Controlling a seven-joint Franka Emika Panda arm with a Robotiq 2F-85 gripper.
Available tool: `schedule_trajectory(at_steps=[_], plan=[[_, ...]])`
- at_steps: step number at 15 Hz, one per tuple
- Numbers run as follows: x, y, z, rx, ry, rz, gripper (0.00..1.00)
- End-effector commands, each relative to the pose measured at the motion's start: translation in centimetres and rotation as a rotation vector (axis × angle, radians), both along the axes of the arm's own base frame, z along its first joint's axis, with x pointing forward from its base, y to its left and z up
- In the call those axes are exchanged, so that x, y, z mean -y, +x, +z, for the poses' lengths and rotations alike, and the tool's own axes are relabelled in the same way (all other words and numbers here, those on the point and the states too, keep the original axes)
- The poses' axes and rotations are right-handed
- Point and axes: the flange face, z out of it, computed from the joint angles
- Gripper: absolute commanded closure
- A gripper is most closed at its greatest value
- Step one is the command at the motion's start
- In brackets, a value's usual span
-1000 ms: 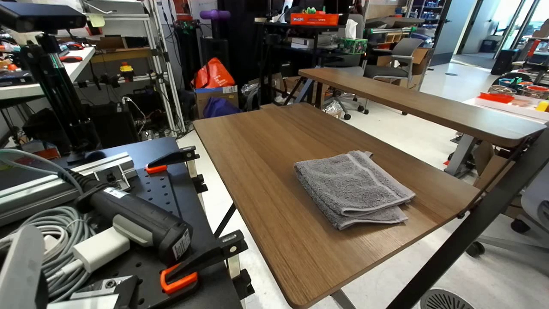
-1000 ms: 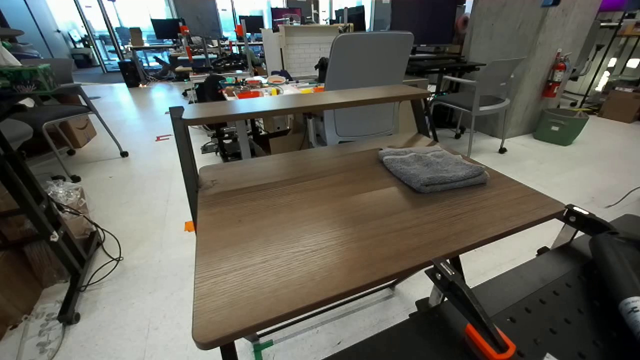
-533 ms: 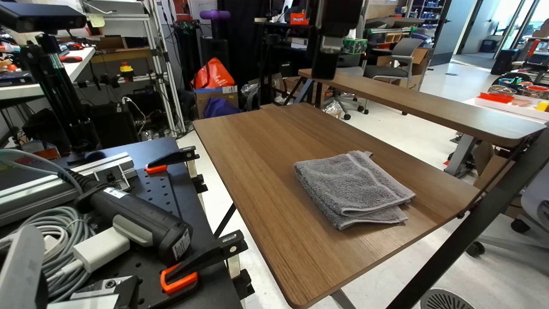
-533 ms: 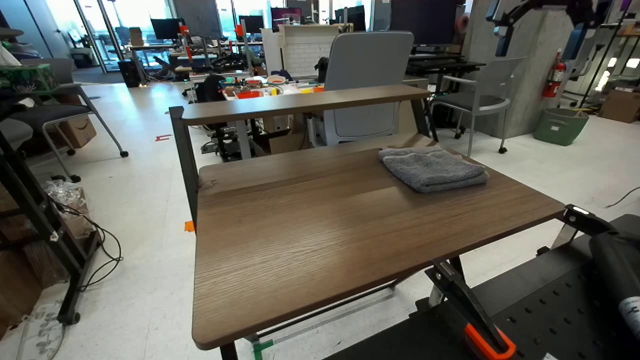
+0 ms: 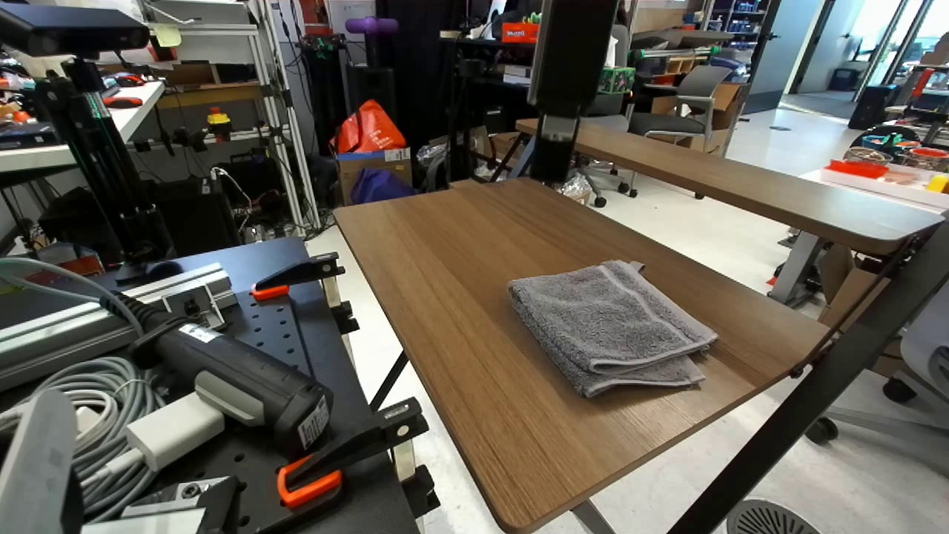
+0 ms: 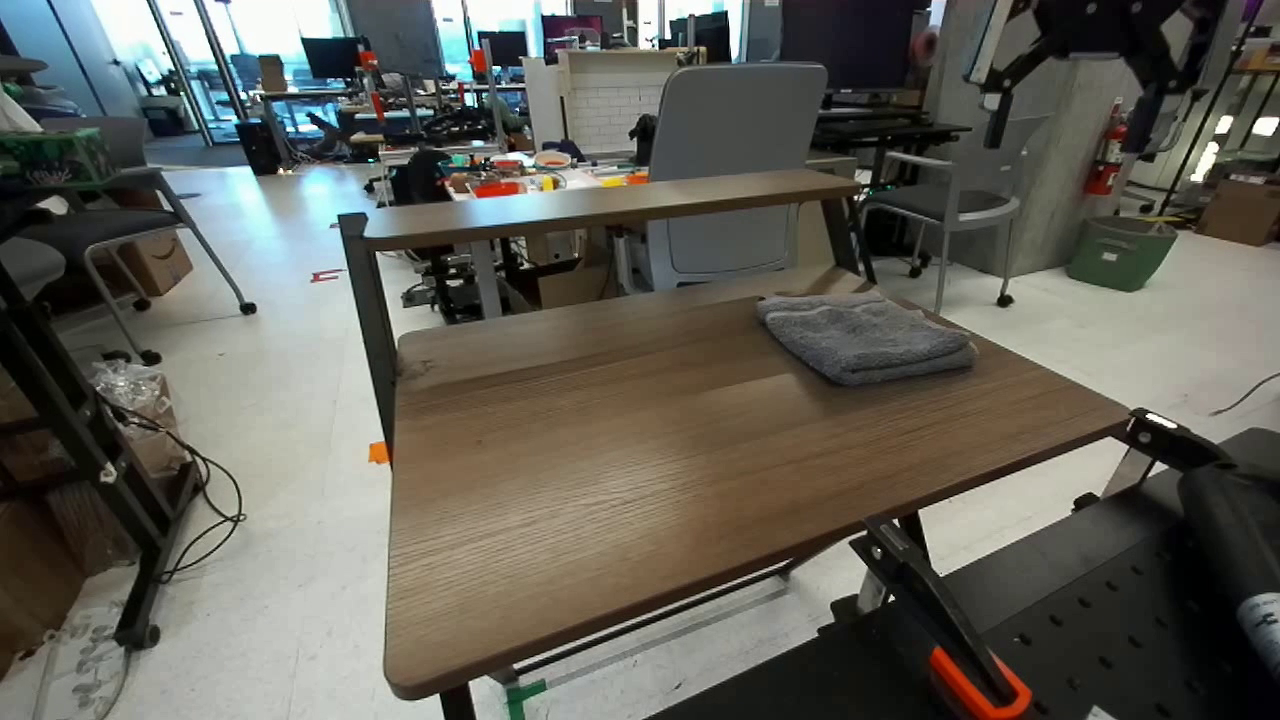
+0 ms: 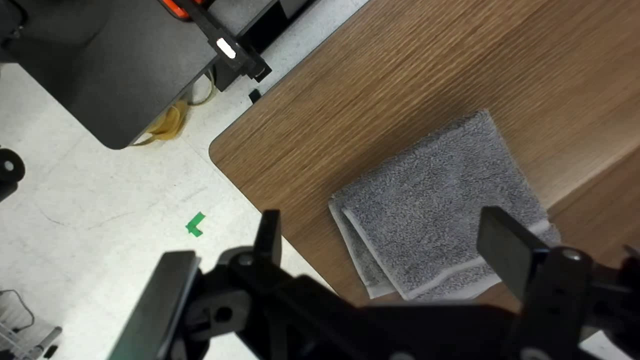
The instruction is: Slide the grey towel to the left
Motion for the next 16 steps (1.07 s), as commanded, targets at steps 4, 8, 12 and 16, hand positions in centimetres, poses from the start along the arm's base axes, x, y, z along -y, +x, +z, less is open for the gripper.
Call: schedule_trajectory(at_steps=[4, 8, 12, 16], plan=[[-0.2, 4.6, -7.7, -0.027, -0.046, -0.155, 0.00], [0.7, 7.7, -10.5, -0.027, -0.091, -0.229, 0.00], [0.7, 10.4, -13.4, 0.013, -0.079, -0.287, 0.00], [-1.0, 13.0, -15.8, 0.083, -0.087, -0.304, 0.00]])
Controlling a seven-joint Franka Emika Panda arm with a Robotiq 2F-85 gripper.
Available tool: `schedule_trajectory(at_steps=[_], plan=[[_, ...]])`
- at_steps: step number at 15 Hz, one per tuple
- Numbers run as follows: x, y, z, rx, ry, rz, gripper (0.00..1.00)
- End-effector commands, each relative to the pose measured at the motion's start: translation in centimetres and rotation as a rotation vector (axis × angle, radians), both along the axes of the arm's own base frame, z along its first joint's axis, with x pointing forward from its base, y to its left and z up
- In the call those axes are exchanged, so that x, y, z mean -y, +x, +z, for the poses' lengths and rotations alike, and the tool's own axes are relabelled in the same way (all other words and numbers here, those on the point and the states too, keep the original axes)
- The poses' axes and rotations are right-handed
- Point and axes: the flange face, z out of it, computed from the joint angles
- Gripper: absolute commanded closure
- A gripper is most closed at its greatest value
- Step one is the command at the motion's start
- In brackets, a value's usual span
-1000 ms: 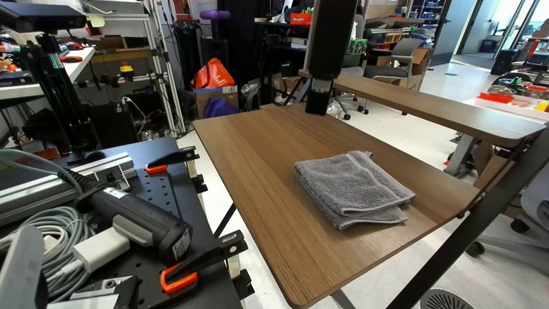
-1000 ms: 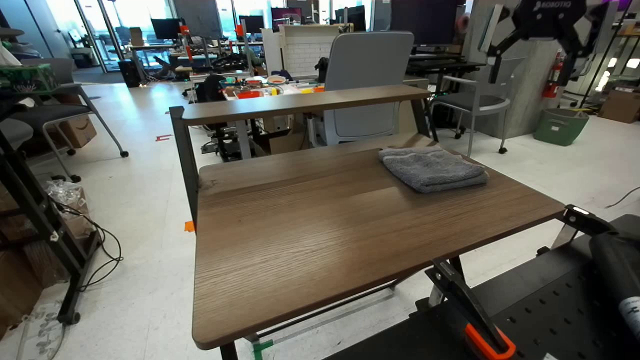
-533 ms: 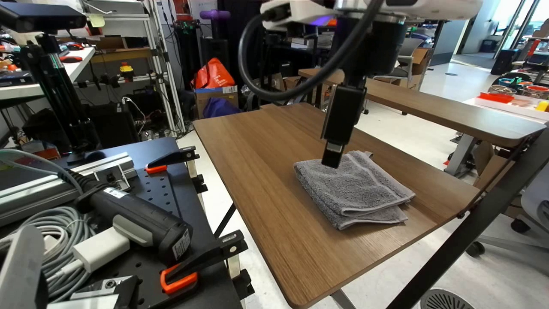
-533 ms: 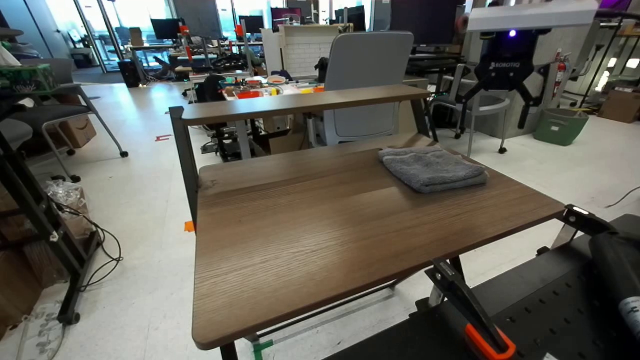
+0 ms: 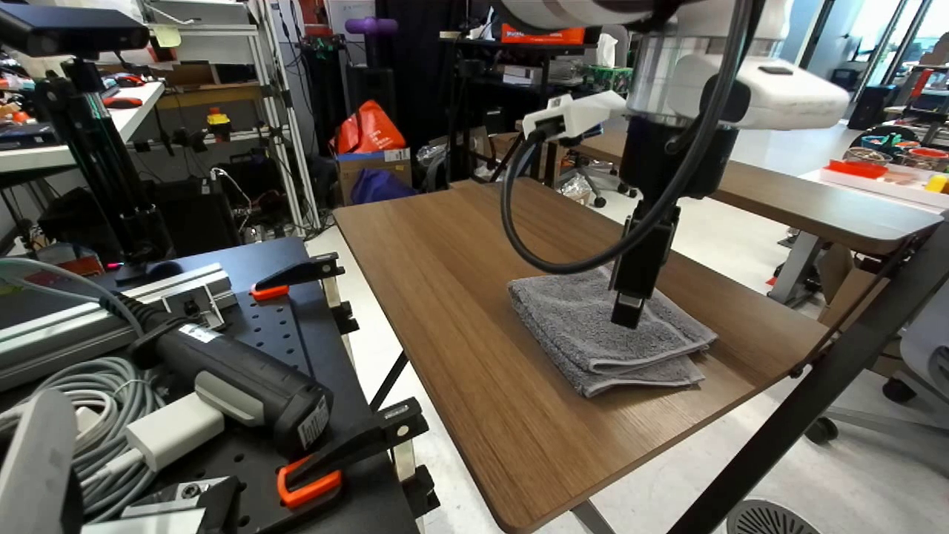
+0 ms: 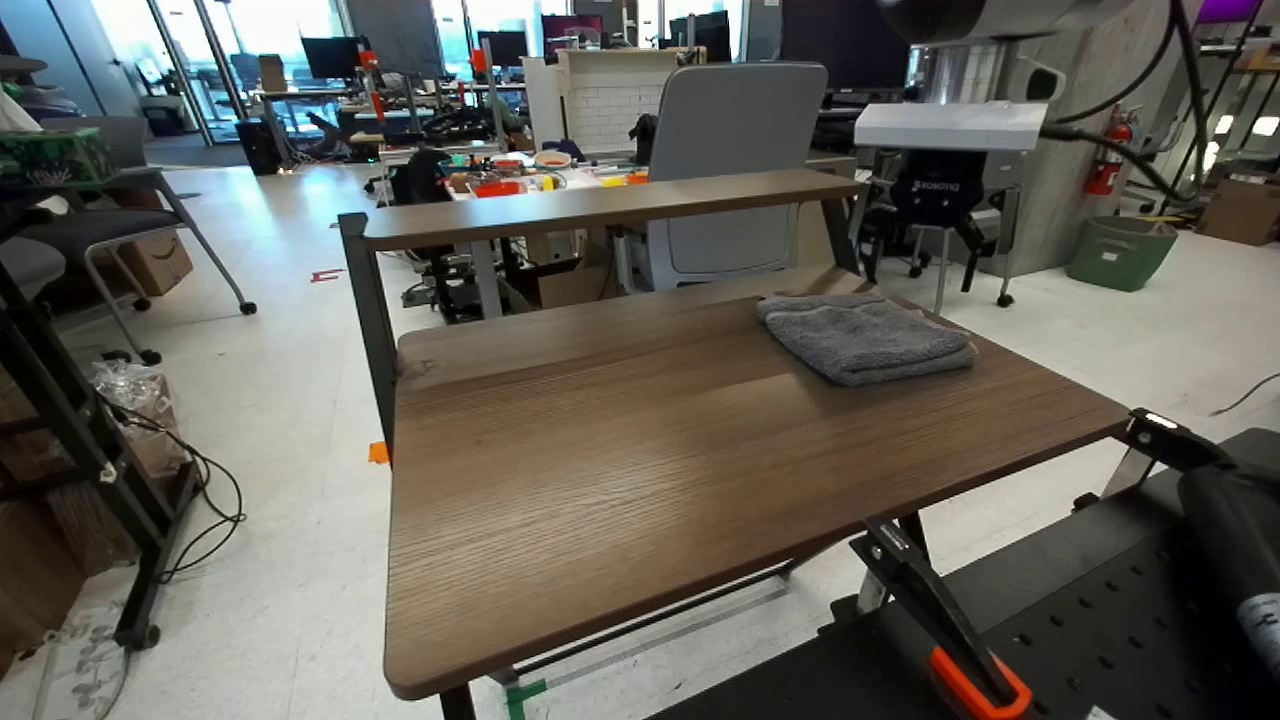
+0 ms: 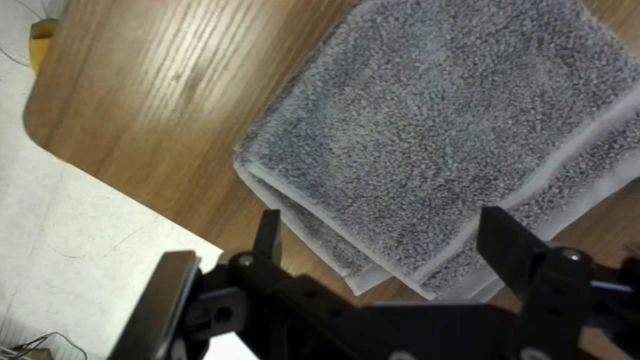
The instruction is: Slide the grey towel to the left
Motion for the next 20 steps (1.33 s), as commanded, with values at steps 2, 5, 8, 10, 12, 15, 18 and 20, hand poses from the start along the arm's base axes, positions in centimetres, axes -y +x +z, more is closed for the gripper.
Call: schedule_trajectory(at_steps=[2, 5, 8, 10, 12, 15, 18, 20], plan=[[-2.3, 3.7, -2.4, 0.077, -0.005, -0.025, 0.00], [-4.3, 5.2, -3.9, 0.085, 0.004, -0.011, 0.00], [-7.1, 5.9, -5.4, 0.072, 0.010, 0.030, 0.00], [-8.7, 6.0, -6.3, 0.060, 0.016, 0.057, 0.00], [-10.2, 6.0, -7.2, 0.042, 0.027, 0.084, 0.00], [-12.7, 6.3, -7.8, 0.035, 0.056, 0.129, 0.00], [-16.9, 6.8, -8.1, 0.039, 0.078, 0.203, 0.00], [-20.1, 7.1, -8.3, 0.033, 0.090, 0.261, 0.00]])
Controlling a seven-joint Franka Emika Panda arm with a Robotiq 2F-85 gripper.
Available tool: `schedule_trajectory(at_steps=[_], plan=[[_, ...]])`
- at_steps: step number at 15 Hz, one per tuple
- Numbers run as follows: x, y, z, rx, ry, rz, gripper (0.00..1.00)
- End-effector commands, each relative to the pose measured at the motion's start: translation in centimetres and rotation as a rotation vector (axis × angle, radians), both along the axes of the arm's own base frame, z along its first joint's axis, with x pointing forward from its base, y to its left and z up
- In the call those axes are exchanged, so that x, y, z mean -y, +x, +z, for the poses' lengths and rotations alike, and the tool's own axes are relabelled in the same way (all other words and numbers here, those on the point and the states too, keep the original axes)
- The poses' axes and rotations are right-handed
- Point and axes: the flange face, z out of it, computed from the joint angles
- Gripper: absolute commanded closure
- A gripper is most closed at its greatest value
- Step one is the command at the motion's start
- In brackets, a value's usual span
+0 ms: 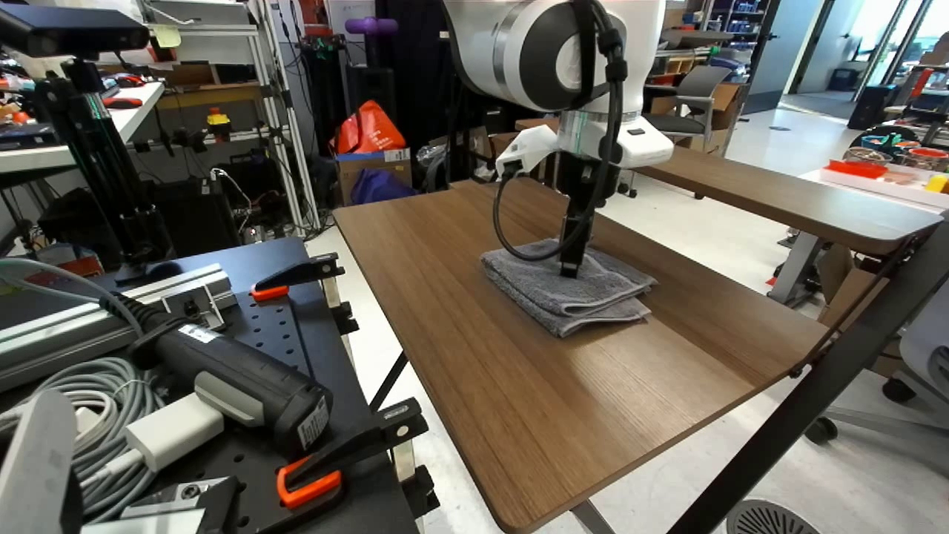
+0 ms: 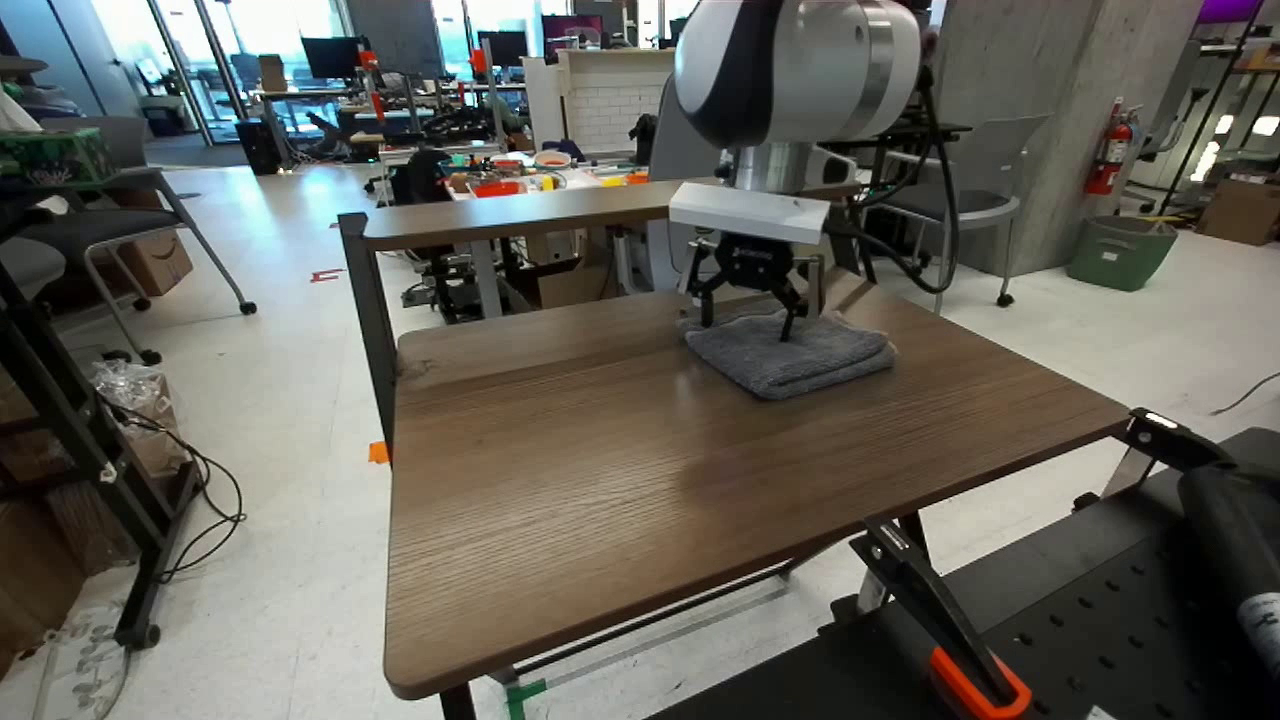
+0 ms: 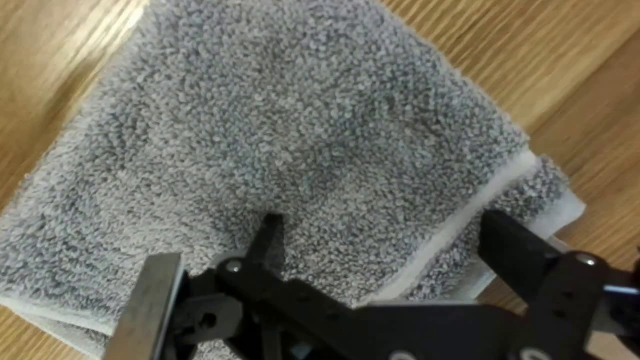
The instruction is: Slide the grey towel to the left
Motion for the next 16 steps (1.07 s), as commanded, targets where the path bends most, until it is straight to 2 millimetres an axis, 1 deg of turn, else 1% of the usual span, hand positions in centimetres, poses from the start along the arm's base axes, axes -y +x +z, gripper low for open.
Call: schedule_trajectory(at_steps=[1, 2, 4, 6, 7, 9, 11, 13, 14, 16], plan=[[-5.7, 0.9, -2.0, -0.028, 0.028, 0.099, 0.00], [-7.6, 0.9, -2.2, -0.039, 0.030, 0.130, 0.00], [-10.7, 0.9, -2.6, -0.057, 0.031, 0.185, 0.00], [-12.9, 0.9, -2.7, -0.067, 0.029, 0.229, 0.00], [-13.6, 1.0, -2.7, -0.068, 0.028, 0.245, 0.00], [-14.7, 1.1, -1.7, -0.065, 0.027, 0.271, 0.00], [-15.0, 1.2, 0.1, -0.053, 0.022, 0.290, 0.00], [-15.5, 0.8, 3.0, -0.048, -0.005, 0.320, 0.00], [-15.5, 0.5, 5.1, -0.027, -0.026, 0.334, 0.00], [-15.7, 0.2, 8.6, 0.007, -0.045, 0.377, 0.00]])
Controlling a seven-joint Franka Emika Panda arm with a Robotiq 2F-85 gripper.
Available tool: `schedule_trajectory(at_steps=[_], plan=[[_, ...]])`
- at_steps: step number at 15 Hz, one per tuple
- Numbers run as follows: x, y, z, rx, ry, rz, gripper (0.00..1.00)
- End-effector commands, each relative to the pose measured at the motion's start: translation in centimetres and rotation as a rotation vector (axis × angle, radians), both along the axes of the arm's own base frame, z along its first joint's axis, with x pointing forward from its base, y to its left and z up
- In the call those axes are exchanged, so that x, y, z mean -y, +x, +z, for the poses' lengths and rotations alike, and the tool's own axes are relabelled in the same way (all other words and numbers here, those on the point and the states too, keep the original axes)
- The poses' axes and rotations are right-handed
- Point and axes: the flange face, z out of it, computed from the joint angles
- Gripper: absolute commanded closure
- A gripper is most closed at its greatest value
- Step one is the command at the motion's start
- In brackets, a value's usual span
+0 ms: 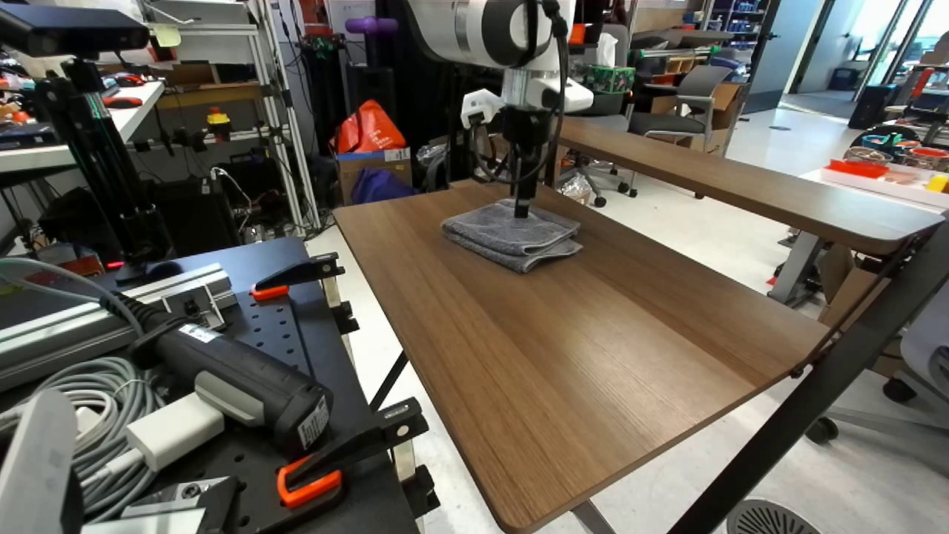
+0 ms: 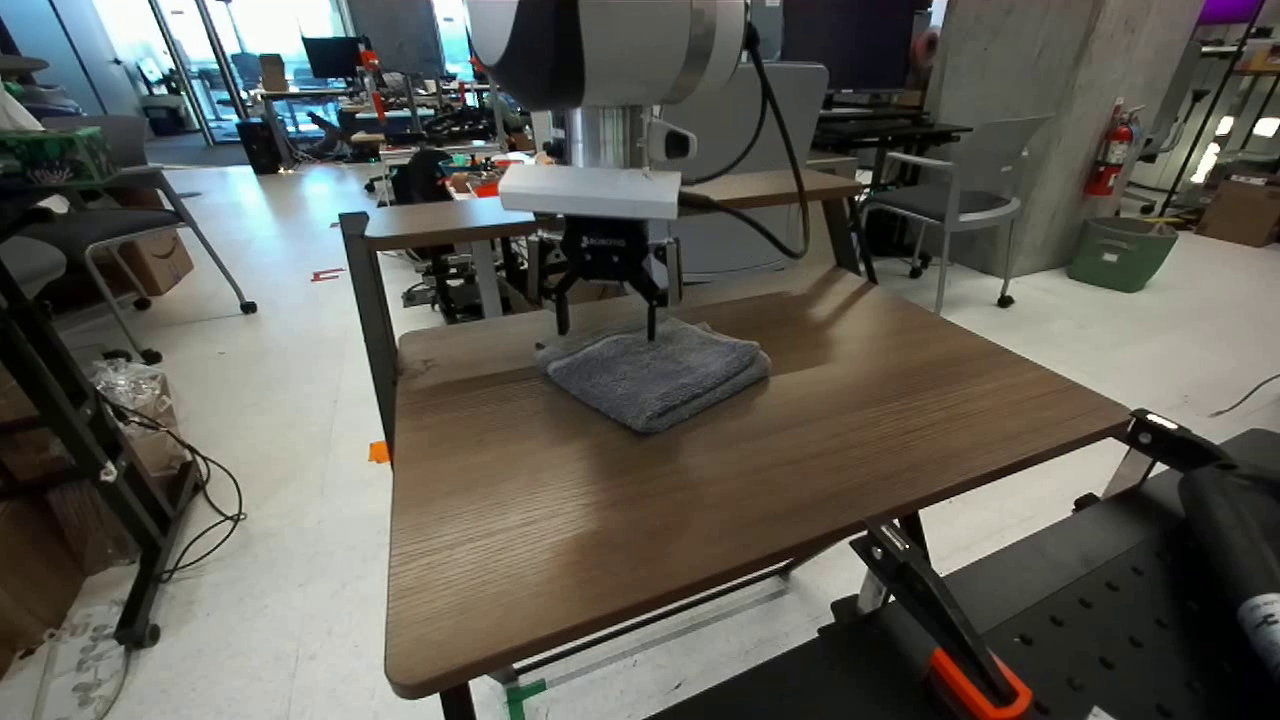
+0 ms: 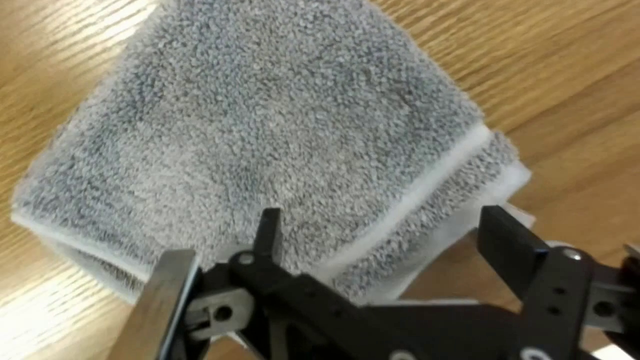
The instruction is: Slide the grey towel to the left
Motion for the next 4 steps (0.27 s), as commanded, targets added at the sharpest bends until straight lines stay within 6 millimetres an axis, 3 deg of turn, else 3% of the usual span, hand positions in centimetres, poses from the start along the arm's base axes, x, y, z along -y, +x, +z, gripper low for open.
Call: schedule_trajectory(at_steps=[1, 2, 4], plan=[[0.1, -1.5, 6.7, 0.029, -0.029, 0.105, 0.00], [-0.5, 0.0, 3.5, 0.032, -0.014, 0.046, 0.00], [-0.5, 0.0, 5.2, 0.045, -0.010, 0.051, 0.00]])
